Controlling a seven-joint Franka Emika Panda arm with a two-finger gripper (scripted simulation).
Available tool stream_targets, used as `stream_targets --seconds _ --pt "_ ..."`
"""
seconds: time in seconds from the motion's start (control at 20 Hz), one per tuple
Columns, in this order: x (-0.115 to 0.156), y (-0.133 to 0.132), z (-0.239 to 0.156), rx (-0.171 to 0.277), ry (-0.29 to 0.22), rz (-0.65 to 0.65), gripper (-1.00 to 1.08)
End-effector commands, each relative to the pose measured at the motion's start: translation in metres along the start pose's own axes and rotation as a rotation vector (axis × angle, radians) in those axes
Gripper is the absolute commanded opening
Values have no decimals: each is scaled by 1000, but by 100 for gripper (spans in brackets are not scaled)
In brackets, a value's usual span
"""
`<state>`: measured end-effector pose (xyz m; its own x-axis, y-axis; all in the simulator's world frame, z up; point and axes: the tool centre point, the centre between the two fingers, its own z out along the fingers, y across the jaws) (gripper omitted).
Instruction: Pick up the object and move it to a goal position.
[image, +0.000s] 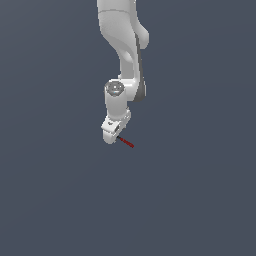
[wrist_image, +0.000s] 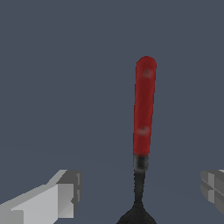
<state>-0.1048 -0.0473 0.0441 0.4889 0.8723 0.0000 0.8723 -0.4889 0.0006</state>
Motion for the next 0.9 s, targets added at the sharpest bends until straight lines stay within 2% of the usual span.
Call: stream_targets --seconds 0.0,0.45,0.5,0.85 --pt "0 -1 12 1 0 -1 100" --pt "0 0 34 1 0 -3 100" --pt "0 0 34 1 0 -3 -100" --pt "0 0 34 1 0 -3 -100"
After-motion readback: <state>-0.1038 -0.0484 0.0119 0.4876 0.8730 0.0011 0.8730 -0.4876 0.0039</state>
